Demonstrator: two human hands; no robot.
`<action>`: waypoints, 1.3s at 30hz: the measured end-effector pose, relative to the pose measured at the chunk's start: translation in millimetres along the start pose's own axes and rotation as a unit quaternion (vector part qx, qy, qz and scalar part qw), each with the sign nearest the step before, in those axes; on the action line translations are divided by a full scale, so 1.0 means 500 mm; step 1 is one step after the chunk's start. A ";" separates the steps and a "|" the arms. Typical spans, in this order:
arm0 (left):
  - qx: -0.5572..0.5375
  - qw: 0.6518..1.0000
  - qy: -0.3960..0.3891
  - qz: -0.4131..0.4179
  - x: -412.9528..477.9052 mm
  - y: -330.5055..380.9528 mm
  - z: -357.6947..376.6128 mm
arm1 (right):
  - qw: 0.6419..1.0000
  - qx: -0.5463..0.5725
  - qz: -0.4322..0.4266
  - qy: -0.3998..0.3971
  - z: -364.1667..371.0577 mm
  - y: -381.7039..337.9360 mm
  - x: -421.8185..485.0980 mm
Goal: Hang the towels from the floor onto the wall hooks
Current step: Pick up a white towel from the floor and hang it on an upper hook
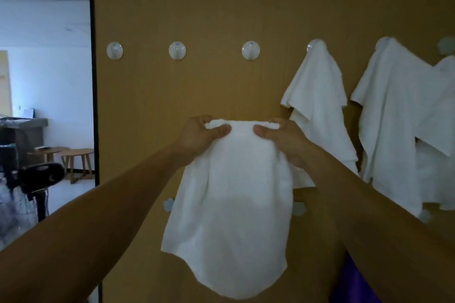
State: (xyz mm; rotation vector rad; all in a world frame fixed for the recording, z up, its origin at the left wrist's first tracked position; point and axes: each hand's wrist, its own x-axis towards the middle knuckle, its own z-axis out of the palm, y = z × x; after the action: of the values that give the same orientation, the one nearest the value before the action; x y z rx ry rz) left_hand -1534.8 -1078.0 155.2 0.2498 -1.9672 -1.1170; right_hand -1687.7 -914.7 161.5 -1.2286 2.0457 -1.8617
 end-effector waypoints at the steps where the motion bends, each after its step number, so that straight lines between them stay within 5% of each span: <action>1: -0.012 1.000 0.019 0.016 0.023 0.004 0.000 | 0.999 -0.002 -0.020 0.031 0.003 -0.007 0.018; 10: 0.041 0.979 0.079 0.183 0.251 0.092 -0.003 | 0.952 -0.042 -0.164 0.255 0.004 -0.140 0.186; 20: 0.184 0.933 0.169 0.260 0.475 0.177 0.002 | 0.918 -0.116 -0.196 0.325 -0.045 -0.254 0.370; 24: 0.222 0.921 0.202 0.249 0.512 0.190 0.014 | 0.915 -0.132 -0.196 0.327 -0.049 -0.265 0.423; 28: 0.271 0.905 0.225 0.239 0.520 0.183 0.031 | 0.872 -0.240 -0.222 0.363 -0.040 -0.240 0.437; 30: 0.249 0.920 0.205 0.222 0.511 0.172 0.038 | 0.868 -0.253 -0.228 0.360 -0.034 -0.217 0.433; 36: 0.014 0.998 0.052 0.045 0.475 0.145 0.055 | 0.920 -0.186 -0.193 0.287 -0.018 -0.187 0.419; 39: 0.080 0.996 0.035 0.011 0.461 0.150 0.062 | 0.943 -0.132 -0.160 0.259 -0.014 -0.189 0.408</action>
State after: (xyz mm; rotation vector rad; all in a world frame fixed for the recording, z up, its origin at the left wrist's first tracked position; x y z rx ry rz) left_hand -1686.5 -1137.4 337.2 0.3476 -1.9933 -0.9258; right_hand -1782.2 -1027.4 331.6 -1.3003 2.5634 -2.3205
